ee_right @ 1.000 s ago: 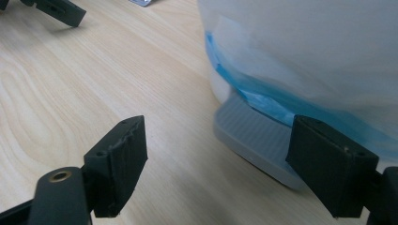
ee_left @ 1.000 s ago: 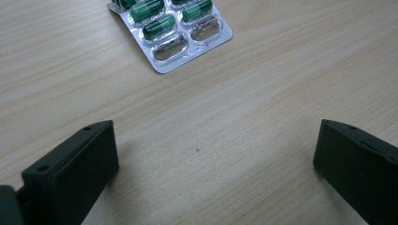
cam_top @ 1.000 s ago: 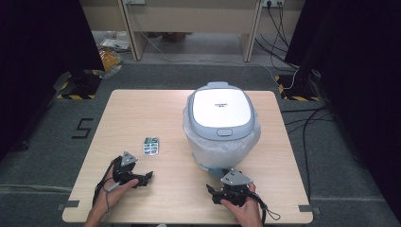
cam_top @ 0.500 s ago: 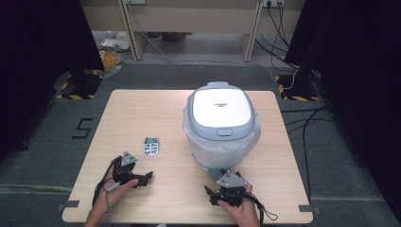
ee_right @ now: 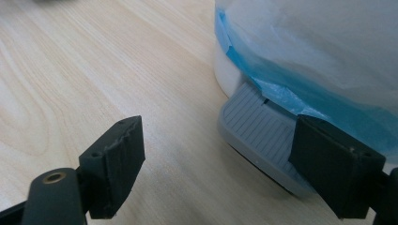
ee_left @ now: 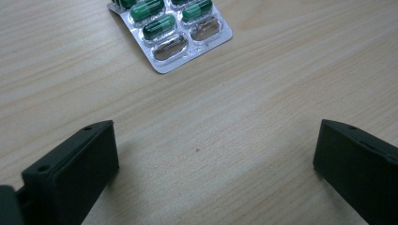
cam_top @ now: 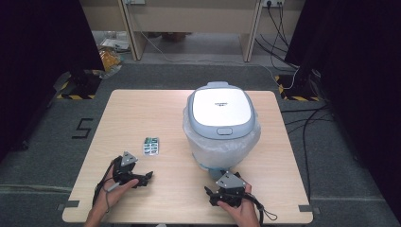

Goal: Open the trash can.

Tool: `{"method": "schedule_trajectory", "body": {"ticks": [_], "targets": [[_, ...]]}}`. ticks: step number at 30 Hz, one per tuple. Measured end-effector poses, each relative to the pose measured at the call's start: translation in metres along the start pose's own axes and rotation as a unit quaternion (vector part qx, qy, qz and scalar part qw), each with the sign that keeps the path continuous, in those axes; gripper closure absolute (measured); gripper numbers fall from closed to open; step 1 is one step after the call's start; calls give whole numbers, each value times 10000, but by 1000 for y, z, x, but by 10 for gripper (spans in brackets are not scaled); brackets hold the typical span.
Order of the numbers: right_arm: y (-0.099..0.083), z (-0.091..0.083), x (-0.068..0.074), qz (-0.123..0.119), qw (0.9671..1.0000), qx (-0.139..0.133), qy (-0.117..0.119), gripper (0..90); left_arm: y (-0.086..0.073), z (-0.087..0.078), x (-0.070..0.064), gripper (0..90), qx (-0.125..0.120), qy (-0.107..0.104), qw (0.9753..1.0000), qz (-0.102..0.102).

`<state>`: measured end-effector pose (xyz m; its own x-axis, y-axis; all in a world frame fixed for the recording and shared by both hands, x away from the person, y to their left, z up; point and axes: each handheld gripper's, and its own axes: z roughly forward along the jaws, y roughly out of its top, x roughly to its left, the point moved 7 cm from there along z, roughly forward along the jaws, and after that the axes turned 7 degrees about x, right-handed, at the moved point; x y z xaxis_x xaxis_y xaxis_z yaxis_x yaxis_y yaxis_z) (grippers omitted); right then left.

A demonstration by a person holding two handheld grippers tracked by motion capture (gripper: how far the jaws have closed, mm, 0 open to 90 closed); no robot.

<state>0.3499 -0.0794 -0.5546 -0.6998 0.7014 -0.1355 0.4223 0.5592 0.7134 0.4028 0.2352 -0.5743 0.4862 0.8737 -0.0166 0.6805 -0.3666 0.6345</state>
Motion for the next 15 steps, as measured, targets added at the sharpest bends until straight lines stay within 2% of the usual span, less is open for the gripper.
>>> {"method": "schedule_trajectory", "body": {"ticks": [7,15], "targets": [[-2,2,0,-8,10000,55,65,185,0,0,0,0,-4,-1,10000,-5],[-5,7,0,-95,9995,287,60,185,0,0,0,0,0,-1,10000,0]]}}
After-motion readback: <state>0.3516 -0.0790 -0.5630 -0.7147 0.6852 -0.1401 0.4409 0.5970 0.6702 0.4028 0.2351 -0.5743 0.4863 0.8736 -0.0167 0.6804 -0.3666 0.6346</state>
